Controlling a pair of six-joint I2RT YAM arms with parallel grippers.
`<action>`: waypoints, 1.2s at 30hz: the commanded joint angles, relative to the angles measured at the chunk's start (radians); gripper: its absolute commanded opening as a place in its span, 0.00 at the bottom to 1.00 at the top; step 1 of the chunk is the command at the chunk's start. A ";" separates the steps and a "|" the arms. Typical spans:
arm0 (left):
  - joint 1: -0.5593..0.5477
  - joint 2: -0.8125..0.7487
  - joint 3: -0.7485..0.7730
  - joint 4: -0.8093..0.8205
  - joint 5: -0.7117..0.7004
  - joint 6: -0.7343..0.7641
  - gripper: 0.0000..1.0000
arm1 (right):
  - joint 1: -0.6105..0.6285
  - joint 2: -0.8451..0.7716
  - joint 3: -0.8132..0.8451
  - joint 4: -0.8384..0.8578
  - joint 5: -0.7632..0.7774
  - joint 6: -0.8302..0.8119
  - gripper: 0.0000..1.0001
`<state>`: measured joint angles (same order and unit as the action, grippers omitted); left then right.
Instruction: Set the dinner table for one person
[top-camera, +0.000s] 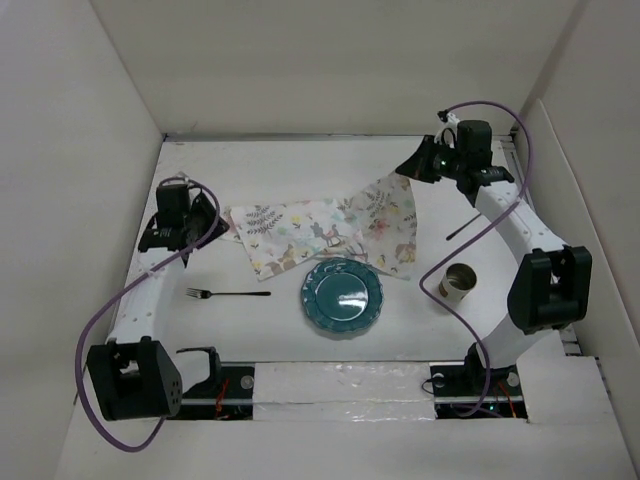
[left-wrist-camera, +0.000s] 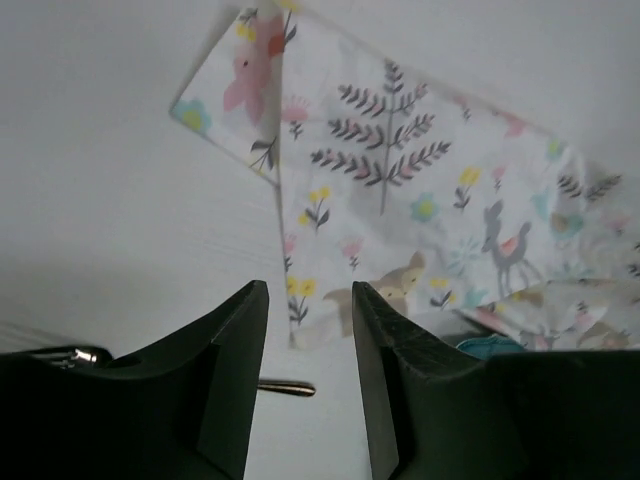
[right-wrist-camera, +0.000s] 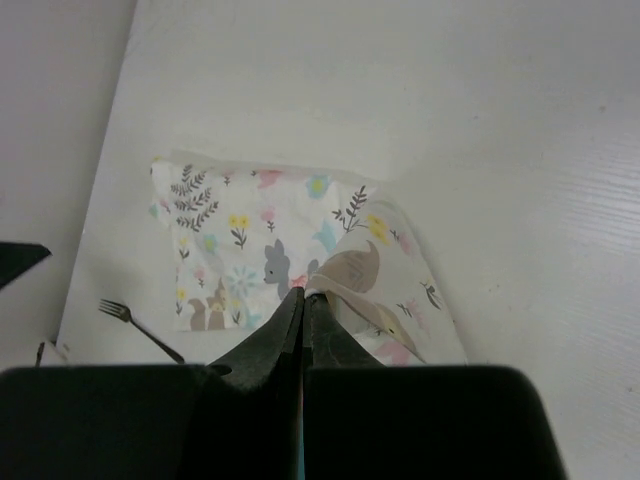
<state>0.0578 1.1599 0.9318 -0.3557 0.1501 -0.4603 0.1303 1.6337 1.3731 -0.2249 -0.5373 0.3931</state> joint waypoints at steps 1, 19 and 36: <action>-0.015 -0.063 -0.083 -0.100 0.025 0.029 0.36 | -0.012 -0.058 0.020 0.093 0.020 0.016 0.00; -0.346 0.251 -0.156 0.001 -0.112 -0.173 0.45 | -0.012 -0.083 -0.017 0.099 0.022 0.053 0.00; -0.441 0.423 -0.107 -0.028 -0.239 -0.167 0.39 | 0.006 -0.113 -0.083 0.165 -0.012 0.115 0.00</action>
<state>-0.3386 1.5322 0.8318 -0.3504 -0.0498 -0.6292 0.1268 1.5749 1.2915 -0.1421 -0.5320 0.4881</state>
